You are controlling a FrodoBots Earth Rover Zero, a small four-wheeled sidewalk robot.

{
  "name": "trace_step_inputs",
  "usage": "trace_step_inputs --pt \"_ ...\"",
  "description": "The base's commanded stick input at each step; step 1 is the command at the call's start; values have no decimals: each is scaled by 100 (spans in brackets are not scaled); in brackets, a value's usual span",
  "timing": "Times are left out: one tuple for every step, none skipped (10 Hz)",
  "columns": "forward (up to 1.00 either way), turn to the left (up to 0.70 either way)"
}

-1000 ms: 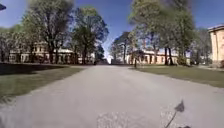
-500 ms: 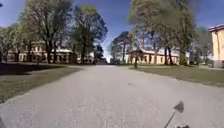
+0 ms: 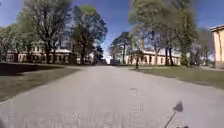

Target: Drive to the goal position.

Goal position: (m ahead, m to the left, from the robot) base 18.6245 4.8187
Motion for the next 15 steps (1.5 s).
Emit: trace_step_inputs --pt "100 0" --pt "100 0" --pt "100 0" --pt "100 0" --pt "100 0" --pt "100 0" --pt "100 0" --pt "100 0" --pt "100 0" --pt "100 0" --pt "100 0" --pt "100 0" --pt "100 0" --pt "100 0" --pt "100 0"
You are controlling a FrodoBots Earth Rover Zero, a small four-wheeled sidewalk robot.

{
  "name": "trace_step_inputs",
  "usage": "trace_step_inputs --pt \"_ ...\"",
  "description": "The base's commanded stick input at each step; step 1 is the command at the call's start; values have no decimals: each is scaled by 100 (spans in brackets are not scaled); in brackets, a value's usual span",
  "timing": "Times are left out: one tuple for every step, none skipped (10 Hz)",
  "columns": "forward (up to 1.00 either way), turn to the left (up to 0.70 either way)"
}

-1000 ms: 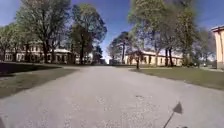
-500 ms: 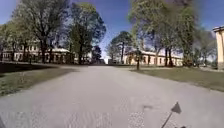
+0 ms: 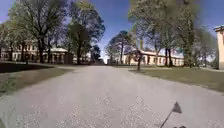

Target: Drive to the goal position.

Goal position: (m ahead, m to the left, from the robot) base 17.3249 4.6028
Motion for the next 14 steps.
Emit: trace_step_inputs --pt "100 0" --pt "100 0" --pt "100 0" --pt "100 0" --pt "100 0" --pt "100 0" --pt "100 0" --pt "100 0" --pt "100 0" --pt "100 0" --pt "100 10" --pt "100 34" --pt "100 19" --pt "100 0"
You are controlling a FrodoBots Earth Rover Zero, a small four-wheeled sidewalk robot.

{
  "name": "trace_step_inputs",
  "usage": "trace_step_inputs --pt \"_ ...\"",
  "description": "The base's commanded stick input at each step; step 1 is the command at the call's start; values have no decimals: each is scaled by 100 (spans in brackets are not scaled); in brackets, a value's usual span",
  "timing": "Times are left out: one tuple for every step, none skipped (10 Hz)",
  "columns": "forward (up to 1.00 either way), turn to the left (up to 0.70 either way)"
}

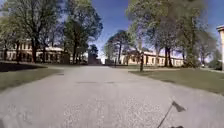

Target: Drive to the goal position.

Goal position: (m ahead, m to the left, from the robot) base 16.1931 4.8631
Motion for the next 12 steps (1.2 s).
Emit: trace_step_inputs --pt "100 0" --pt "100 0" --pt "100 0" --pt "100 0" --pt "100 0" --pt "100 0" --pt "100 0" --pt "100 0" --pt "100 0" --pt "100 0" --pt "100 0" --pt "100 0"
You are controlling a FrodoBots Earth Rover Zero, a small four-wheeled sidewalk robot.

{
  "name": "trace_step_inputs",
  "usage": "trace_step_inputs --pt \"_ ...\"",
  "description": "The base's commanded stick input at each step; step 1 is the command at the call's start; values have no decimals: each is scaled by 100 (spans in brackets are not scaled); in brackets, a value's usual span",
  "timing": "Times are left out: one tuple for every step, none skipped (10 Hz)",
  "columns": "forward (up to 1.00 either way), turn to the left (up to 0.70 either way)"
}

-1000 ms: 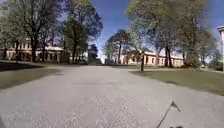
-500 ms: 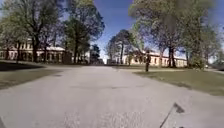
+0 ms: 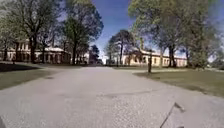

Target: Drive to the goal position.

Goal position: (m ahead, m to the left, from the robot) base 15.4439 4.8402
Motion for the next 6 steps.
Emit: trace_step_inputs --pt "100 0" --pt "100 9" --pt "100 32" --pt "100 31" --pt "100 16" --pt "100 1"
